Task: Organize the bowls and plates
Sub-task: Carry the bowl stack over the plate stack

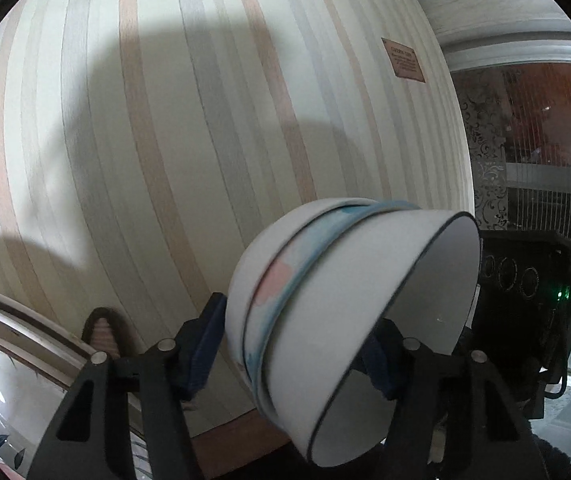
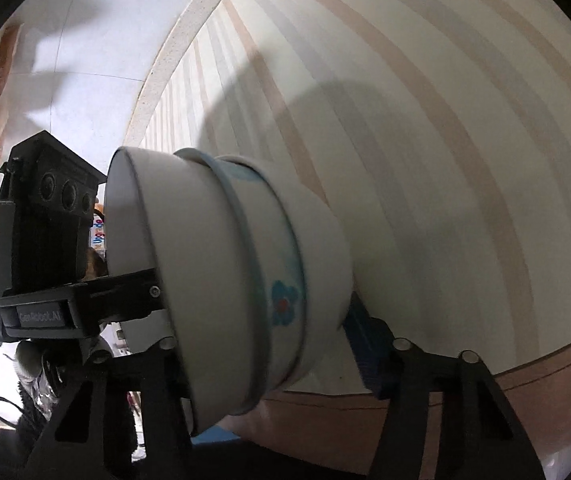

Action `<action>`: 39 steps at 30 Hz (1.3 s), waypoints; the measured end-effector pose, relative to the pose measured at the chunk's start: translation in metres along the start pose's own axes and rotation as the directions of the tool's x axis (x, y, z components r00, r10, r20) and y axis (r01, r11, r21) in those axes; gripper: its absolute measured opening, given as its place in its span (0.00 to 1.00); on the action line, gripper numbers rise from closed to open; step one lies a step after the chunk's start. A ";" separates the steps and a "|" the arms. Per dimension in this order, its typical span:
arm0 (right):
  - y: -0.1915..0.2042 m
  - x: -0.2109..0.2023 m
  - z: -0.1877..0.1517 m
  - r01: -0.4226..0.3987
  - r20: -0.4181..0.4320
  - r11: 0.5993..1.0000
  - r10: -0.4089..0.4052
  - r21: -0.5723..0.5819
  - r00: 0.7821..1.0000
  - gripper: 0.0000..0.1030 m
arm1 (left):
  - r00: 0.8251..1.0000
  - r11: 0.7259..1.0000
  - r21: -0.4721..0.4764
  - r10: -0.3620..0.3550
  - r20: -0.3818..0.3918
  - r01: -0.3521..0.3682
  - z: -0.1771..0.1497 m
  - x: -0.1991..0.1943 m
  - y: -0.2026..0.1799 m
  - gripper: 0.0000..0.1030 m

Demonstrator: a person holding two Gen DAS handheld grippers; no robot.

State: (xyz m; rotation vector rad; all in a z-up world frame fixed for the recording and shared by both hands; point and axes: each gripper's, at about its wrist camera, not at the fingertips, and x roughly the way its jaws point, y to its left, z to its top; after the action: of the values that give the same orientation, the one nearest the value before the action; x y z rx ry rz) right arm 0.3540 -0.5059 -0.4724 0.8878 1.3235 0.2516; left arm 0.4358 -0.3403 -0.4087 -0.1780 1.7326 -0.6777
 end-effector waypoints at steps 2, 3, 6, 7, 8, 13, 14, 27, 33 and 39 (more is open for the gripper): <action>0.002 0.003 0.002 0.004 0.004 1.000 -0.004 -0.004 1.000 0.59 | 1.000 1.000 0.000 0.003 0.011 -0.003 -0.001 -0.002 0.000 0.58; 0.003 0.002 0.003 0.006 0.006 1.000 -0.006 -0.008 1.000 0.59 | 1.000 1.000 0.000 0.003 0.015 -0.003 -0.001 -0.002 0.001 0.58; 0.006 0.004 0.007 0.012 0.013 1.000 -0.012 -0.027 1.000 0.59 | 1.000 1.000 -0.004 0.001 0.020 -0.001 -0.001 -0.002 0.004 0.58; 0.007 0.005 0.008 0.013 0.013 0.999 -0.013 -0.030 1.000 0.59 | 1.000 1.000 -0.007 0.000 0.022 0.000 -0.001 -0.003 0.003 0.58; 0.007 0.003 0.006 0.012 0.014 0.999 -0.012 -0.033 1.000 0.59 | 1.000 1.000 -0.007 0.001 0.026 -0.001 -0.002 -0.004 0.003 0.58; 0.017 -0.002 0.006 0.012 0.020 0.998 -0.010 -0.065 1.000 0.59 | 0.999 1.000 -0.013 0.001 0.046 0.000 -0.005 -0.018 0.007 0.58; 0.020 -0.001 0.007 0.012 0.020 0.997 -0.011 -0.071 1.000 0.59 | 0.999 1.000 -0.017 0.002 0.052 -0.001 -0.005 -0.021 0.007 0.59; 0.096 0.022 0.018 -0.012 -0.051 0.987 0.004 -0.162 0.999 0.59 | 0.992 0.997 -0.069 0.030 0.127 -0.021 -0.035 -0.088 0.031 0.59; 0.137 0.059 0.021 -0.031 -0.134 0.970 -0.001 -0.240 0.991 0.58 | 0.982 0.986 -0.164 0.036 0.183 -0.005 -0.062 -0.114 0.069 0.59; 0.172 0.102 0.024 -0.052 -0.213 0.951 -0.015 -0.304 0.977 0.59 | 0.972 0.963 -0.268 0.044 0.229 0.019 -0.092 -0.130 0.112 0.59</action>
State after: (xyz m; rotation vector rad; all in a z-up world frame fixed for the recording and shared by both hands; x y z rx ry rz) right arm 0.4583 -0.3385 -0.4297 0.6196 1.4254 0.5659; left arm 0.4131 -0.1572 -0.3473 -0.4189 1.5906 -0.3911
